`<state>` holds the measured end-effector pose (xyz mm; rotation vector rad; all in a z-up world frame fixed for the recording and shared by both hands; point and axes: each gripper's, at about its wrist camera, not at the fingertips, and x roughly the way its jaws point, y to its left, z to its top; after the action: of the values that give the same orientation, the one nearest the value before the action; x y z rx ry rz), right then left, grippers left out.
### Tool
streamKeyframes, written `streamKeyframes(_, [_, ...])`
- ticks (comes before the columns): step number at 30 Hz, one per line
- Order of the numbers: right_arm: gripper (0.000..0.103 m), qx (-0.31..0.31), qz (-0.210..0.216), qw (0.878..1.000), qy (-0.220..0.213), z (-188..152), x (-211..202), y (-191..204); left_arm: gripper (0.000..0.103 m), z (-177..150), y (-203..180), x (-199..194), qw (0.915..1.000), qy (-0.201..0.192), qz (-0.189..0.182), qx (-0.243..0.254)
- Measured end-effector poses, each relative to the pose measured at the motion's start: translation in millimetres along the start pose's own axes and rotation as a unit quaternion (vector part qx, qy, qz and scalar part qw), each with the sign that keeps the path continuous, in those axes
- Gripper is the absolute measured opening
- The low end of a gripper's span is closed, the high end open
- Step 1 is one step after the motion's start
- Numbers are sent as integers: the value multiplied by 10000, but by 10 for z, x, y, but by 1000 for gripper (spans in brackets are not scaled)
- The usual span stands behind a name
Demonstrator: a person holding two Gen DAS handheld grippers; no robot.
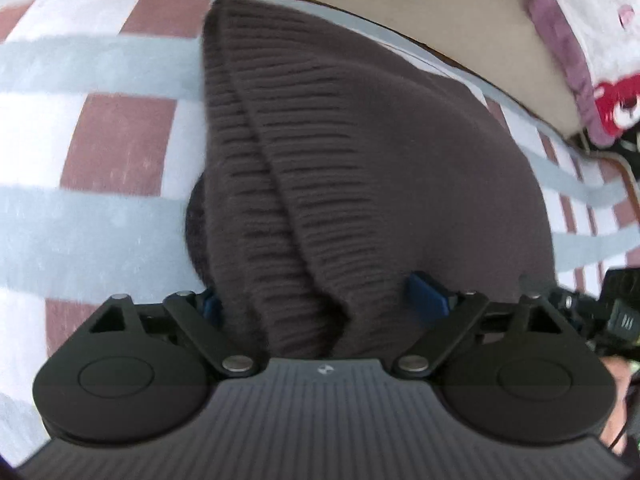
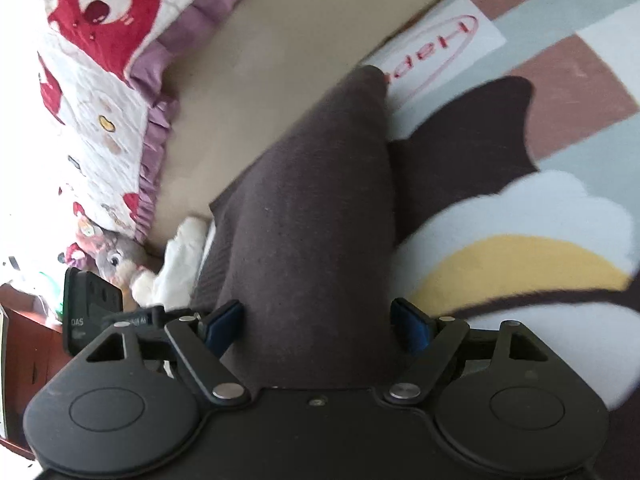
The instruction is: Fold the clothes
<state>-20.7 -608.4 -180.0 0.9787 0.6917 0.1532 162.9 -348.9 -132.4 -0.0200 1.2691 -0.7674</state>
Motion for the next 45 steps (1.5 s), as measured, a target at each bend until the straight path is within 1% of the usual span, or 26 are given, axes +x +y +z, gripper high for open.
streamKeyframes(1, [72, -116, -75, 9999, -79, -1, 14, 45, 56, 5, -46, -27, 9999, -24, -8, 162])
streamKeyframes(2, [65, -246, -111, 9995, -166, 4, 14, 89, 39, 14, -95, -62, 9994, -43, 4, 339])
streamKeyframes(3, [57, -383, -132, 9989, -256, 10, 7, 132, 31, 23, -144, -98, 9986, -62, 16, 516])
streamKeyframes(4, [49, -507, -192, 9981, -305, 22, 3, 181, 30, 38, -192, -131, 9975, -68, 42, 703])
streamKeyframes(6, [47, -663, -330, 9967, -346, 49, -24, 242, 30, 36, -320, -182, 9929, -38, 40, 1192])
streamKeyframes(8, [47, -765, -481, 9953, -355, 57, -25, 259, 30, 39, -377, -144, 9905, -25, 117, 1367])
streamKeyframes(10, [48, -614, -486, 9964, -322, 71, -15, 207, 34, 75, -357, -54, 9939, 46, 134, 1098])
streamKeyframes(11, [48, -515, -475, 9971, -302, 78, -10, 175, 40, 93, -329, -8, 9957, 97, 85, 914])
streamKeyframes(12, [53, -392, -446, 9979, -263, 93, -6, 135, 47, 111, -294, 39, 9972, 155, 25, 737])
streamKeyframes(13, [59, -260, -410, 9986, -216, 112, -3, 93, 50, 136, -260, 79, 9976, 225, -26, 647])
streamKeyframes(14, [62, -138, -359, 9991, -166, 113, -13, 32, 53, 164, -227, 114, 9976, 302, -72, 614])
streamKeyframes(15, [65, -71, -252, 9996, -112, 117, -14, -18, 53, 192, -193, 149, 9975, 380, -117, 581])
streamKeyframes(16, [67, -77, -104, 9999, -33, 123, -2, -55, 53, 197, -202, 166, 9969, 416, -81, 670])
streamKeyframes(17, [67, -105, 35, 9999, 67, 139, 23, -97, 49, 188, -238, 171, 9956, 425, 7, 838])
streamKeyframes(20, [52, -254, 159, 9995, 31, 185, 42, -93, 35, 153, -385, 158, 9904, 463, 324, 1260])
streamKeyframes(21, [49, -437, 111, 9990, -15, 186, 38, -21, 31, 173, -486, 155, 9885, 514, 452, 1351])
streamKeyframes(24, [46, -959, -101, 9952, -169, 154, -5, 289, 27, 257, -646, 13, 9840, 756, 637, 1484])
streamKeyframes(25, [46, -1098, -165, 9936, -221, 138, -25, 401, 27, 296, -678, -67, 9837, 793, 647, 1476])
streamKeyframes(27, [46, -1276, -230, 9906, -444, 76, -121, 636, 27, 313, -723, -302, 9832, 688, 638, 1567])
streamKeyframes(29, [45, -1253, -215, 9894, -700, -19, -286, 835, 27, 248, -808, -540, 9801, 505, 636, 1814])
streamKeyframes(32, [45, -1484, -348, 9838, -948, -178, -479, 1212, 27, 108, -911, -913, 9750, 304, 613, 2114])
streamKeyframes(34, [45, -1679, -519, 9781, -1111, -273, -576, 1508, 27, 12, -954, -1213, 9702, 251, 616, 2328])
streamKeyframes(37, [45, -1691, -485, 9739, -1436, -381, -673, 1932, 27, -93, -945, -1782, 9667, 185, 784, 2430])
streamKeyframes(40, [45, -1955, -262, 9718, -1294, -460, -623, 2457, 27, -94, -797, -2393, 9633, 60, 1143, 2428])
streamKeyframes(43, [45, -2113, 98, 9718, -1045, -493, -454, 2971, 27, -115, -569, -2993, 9545, -236, 1571, 2522])
streamKeyframes(45, [45, -2168, 309, 9715, -910, -541, -277, 3245, 27, -138, -262, -3342, 9568, -397, 1733, 2299])
